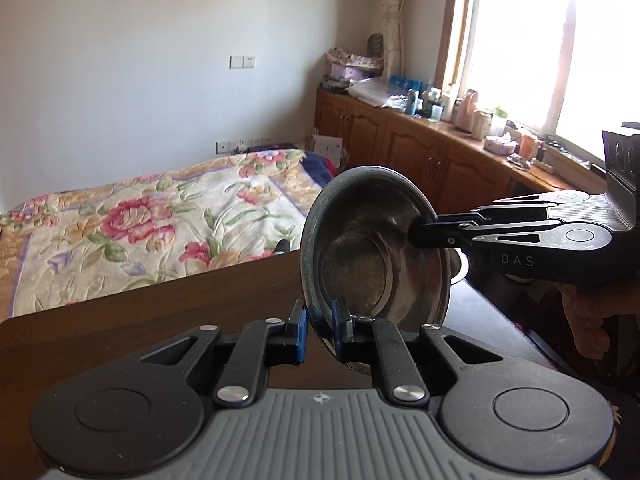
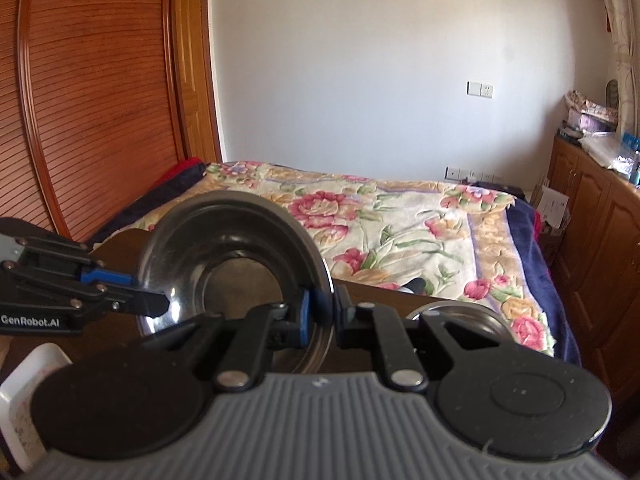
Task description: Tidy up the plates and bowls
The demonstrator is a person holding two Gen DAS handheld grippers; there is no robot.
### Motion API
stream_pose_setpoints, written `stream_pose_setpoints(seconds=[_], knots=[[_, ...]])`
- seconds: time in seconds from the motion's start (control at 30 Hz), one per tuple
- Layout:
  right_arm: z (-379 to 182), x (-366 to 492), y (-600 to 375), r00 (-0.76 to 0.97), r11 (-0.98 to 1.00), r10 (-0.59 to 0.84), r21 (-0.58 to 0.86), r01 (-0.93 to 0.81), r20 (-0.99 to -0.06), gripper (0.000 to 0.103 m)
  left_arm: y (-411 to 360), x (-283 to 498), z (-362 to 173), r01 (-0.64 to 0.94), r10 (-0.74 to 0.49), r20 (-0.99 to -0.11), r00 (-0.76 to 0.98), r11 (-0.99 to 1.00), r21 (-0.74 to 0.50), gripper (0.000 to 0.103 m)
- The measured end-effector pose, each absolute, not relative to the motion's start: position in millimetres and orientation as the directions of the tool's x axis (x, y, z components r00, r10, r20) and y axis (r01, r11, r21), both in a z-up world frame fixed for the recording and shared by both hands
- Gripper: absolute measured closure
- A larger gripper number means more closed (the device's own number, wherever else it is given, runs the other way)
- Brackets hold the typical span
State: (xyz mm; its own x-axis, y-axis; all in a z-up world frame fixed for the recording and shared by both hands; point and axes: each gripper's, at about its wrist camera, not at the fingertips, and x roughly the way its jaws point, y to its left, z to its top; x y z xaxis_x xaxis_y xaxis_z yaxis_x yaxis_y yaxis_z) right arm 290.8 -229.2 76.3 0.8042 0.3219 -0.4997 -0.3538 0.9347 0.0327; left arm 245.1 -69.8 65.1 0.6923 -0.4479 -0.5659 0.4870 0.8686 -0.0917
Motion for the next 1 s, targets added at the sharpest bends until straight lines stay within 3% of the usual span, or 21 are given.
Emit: stream_pose_setpoints(seconds=[0.53, 1.0], knots=[[72.4, 248.2, -235.0, 0.81, 0.936, 0.313, 0.019, -0.351, -0.496, 0.089, -71.5, 190.7, 63.1, 0.539, -0.48, -0.556, 0.679, 0.84, -0.067, 0.089], [48.1, 217.7, -227.1, 0.774, 0.926, 0.322, 0.012, -0.377, -0.546, 0.089, -62.1, 161.0, 30.9, 0.548, -0.507, -0.588, 0.63, 0.827, -0.125, 0.09]])
